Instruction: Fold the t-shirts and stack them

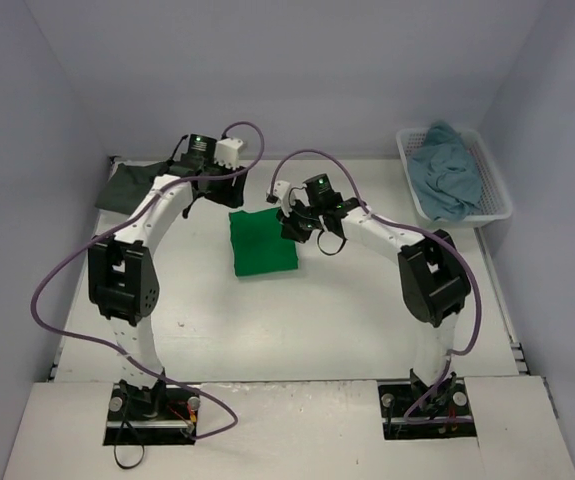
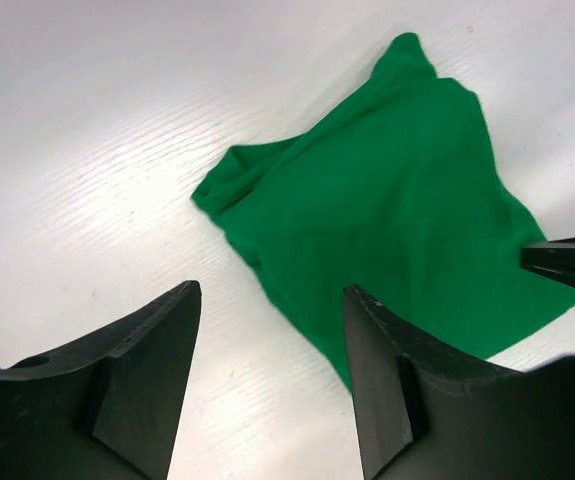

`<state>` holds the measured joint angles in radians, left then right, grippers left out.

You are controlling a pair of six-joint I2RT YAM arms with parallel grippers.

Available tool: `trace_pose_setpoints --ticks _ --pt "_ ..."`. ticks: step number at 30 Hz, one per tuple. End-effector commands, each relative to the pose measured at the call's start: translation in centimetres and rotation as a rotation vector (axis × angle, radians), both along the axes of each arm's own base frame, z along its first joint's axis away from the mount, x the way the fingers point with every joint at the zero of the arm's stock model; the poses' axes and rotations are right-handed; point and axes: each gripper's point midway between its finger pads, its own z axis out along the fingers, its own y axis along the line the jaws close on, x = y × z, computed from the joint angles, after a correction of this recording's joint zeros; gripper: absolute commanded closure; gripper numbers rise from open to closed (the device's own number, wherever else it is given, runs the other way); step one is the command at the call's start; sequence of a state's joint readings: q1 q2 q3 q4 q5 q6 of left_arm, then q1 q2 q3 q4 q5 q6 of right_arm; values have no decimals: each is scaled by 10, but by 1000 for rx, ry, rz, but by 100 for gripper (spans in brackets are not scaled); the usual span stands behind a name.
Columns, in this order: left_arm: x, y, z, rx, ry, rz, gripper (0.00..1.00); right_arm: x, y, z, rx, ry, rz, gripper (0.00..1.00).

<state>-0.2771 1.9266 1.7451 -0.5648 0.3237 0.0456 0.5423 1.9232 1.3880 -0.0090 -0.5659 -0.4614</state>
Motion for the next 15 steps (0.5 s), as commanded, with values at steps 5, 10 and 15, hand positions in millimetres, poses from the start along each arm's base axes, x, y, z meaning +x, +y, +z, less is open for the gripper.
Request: trace_pose_setpoints --ticks 5,10,15 --pt "-16 54 9 -100 58 94 47 7 44 5 59 -4 53 100" --pt "-35 56 -22 -153 178 74 47 15 56 4 74 0 61 100" --pt "-52 33 -48 -311 341 33 46 16 63 2 71 -6 71 100"
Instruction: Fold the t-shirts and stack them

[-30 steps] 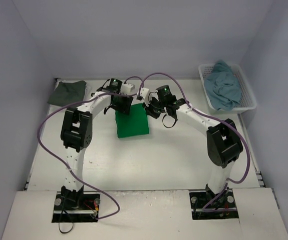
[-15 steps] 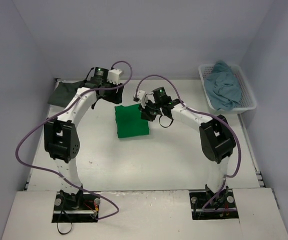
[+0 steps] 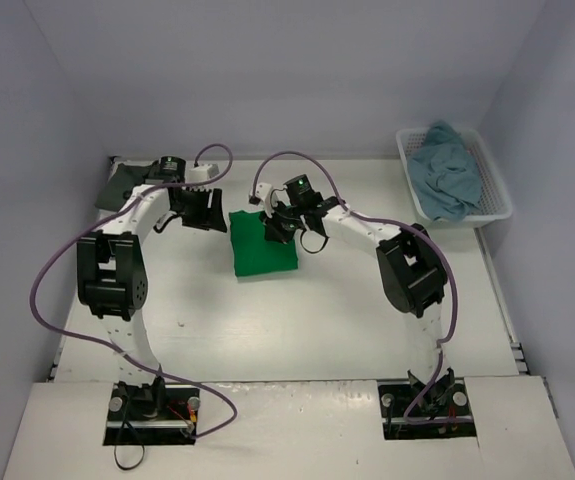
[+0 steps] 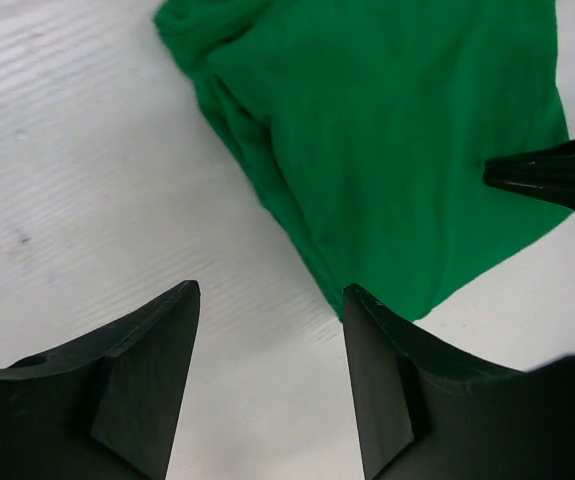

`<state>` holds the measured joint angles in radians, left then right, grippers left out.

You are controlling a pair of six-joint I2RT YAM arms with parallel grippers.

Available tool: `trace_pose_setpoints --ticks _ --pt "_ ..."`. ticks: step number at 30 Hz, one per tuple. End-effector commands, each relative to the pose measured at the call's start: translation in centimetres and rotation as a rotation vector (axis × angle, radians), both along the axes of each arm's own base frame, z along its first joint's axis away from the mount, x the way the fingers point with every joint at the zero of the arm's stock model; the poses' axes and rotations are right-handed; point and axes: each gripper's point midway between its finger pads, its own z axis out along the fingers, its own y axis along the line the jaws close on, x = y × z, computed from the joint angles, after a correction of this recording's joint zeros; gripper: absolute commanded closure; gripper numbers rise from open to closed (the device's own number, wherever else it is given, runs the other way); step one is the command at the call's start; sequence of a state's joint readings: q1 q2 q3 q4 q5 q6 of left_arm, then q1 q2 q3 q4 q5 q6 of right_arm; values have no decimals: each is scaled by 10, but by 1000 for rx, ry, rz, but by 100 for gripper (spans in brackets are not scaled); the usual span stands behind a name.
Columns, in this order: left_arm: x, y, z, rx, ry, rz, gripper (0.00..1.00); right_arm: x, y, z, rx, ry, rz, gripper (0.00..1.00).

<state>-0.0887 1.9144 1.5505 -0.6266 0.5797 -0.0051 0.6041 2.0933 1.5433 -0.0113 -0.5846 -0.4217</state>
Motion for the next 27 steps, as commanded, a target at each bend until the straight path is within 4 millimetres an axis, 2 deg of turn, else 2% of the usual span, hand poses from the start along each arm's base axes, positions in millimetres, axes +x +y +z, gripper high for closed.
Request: trace_pose_setpoints --ticks 1,6,13,24,27 --pt "-6 -23 3 -149 52 -33 46 12 17 27 62 -58 19 100" --pt "-4 -25 -17 -173 105 -19 45 14 21 20 59 -49 22 100" --pt "-8 -24 -44 -243 179 5 36 9 25 7 32 -38 35 100" --pt "-15 -35 -59 -357 241 14 33 7 25 -4 15 -30 43 100" --pt "-18 -38 -71 -381 272 23 33 6 25 -4 16 -29 46 100"
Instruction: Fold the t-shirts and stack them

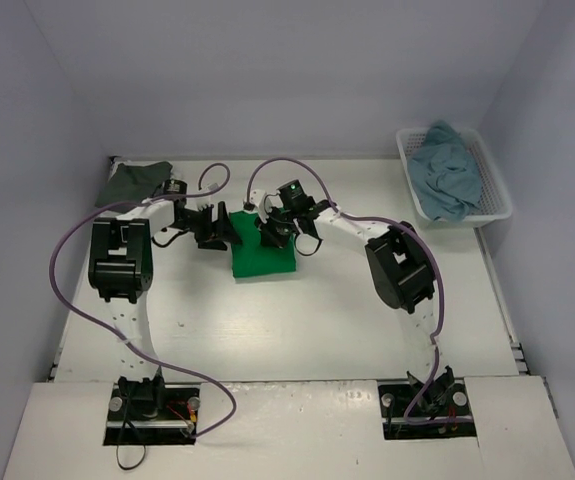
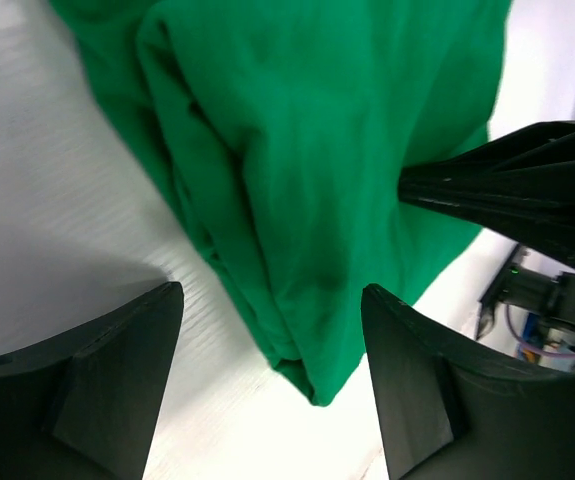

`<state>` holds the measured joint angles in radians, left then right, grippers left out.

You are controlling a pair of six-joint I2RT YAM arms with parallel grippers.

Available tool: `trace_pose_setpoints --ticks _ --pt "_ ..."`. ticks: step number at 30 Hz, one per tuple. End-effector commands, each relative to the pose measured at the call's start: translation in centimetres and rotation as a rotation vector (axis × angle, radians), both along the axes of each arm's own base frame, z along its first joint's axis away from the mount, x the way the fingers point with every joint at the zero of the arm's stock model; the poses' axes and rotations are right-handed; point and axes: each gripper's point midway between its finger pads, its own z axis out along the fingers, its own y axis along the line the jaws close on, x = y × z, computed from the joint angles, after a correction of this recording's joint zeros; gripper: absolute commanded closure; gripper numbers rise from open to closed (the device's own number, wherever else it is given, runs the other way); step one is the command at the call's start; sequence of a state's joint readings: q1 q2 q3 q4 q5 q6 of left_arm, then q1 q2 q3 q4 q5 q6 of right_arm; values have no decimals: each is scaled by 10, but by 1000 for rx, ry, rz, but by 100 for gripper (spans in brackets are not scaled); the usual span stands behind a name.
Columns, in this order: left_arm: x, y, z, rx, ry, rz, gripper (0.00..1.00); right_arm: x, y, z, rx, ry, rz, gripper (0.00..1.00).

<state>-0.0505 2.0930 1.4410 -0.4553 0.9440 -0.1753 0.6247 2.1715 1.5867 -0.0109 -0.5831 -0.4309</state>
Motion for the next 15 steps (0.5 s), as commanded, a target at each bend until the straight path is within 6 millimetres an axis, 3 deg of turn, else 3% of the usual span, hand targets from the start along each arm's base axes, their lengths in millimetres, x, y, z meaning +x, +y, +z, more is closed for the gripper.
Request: trace_pose_setpoints --ticks 1,9,15 --pt "0 -1 -18 -13 31 15 33 7 13 21 42 -51 22 100" --pt "-11 -8 -48 -11 107 24 32 5 14 21 46 -47 32 100" --pt "-19 -21 -55 -6 140 16 32 5 15 26 58 -50 40 100"
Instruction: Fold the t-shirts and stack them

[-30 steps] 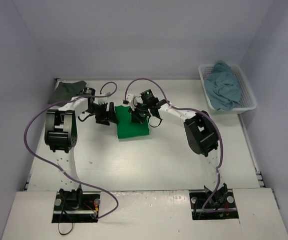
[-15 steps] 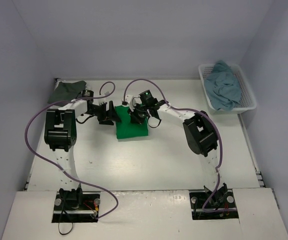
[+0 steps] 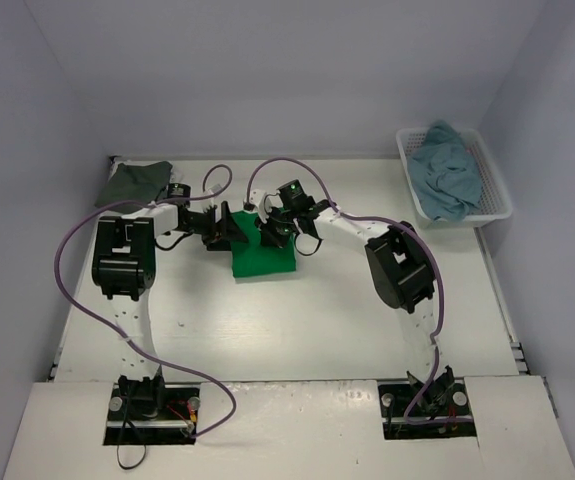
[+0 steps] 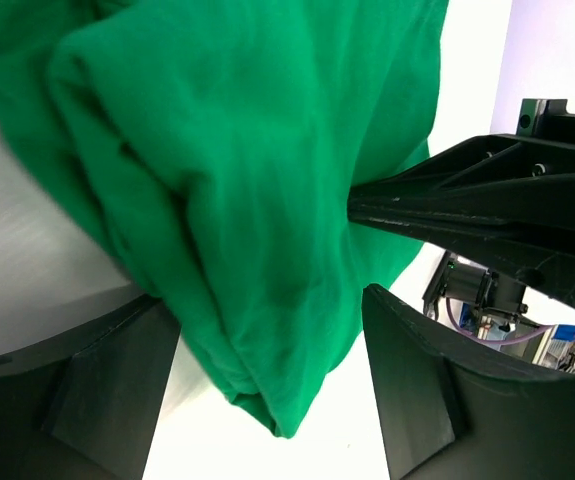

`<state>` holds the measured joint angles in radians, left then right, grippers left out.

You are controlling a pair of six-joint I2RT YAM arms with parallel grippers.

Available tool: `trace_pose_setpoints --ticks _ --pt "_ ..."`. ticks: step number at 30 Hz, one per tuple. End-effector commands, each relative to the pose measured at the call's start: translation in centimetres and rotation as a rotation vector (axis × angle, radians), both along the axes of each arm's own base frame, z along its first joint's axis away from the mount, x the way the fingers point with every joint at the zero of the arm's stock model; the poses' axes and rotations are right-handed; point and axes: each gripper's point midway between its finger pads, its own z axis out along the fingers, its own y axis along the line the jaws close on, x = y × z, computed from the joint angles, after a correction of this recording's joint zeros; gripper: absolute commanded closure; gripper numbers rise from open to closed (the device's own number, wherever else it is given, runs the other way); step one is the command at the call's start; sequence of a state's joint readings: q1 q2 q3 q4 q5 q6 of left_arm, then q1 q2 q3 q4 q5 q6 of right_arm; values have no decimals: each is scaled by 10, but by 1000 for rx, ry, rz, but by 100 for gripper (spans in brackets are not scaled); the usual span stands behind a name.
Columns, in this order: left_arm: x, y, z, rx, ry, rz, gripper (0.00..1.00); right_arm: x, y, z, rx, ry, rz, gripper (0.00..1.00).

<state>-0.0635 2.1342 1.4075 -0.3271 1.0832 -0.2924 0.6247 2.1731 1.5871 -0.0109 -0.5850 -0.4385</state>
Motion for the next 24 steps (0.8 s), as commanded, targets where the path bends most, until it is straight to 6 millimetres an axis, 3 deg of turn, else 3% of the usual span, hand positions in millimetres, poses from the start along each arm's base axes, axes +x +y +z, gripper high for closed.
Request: trace_pose_setpoints --ticks 1,5,13,24 --pt "-20 -2 -55 145 101 6 32 5 14 27 61 -45 32 100" --pt "-22 -7 -49 159 86 2 32 2 16 24 62 -35 39 100" --pt "-36 -16 -61 147 142 -17 32 -5 12 11 26 30 26 100" --pt "-38 -18 -49 124 127 -18 32 -6 -8 -30 -180 90 -93 100"
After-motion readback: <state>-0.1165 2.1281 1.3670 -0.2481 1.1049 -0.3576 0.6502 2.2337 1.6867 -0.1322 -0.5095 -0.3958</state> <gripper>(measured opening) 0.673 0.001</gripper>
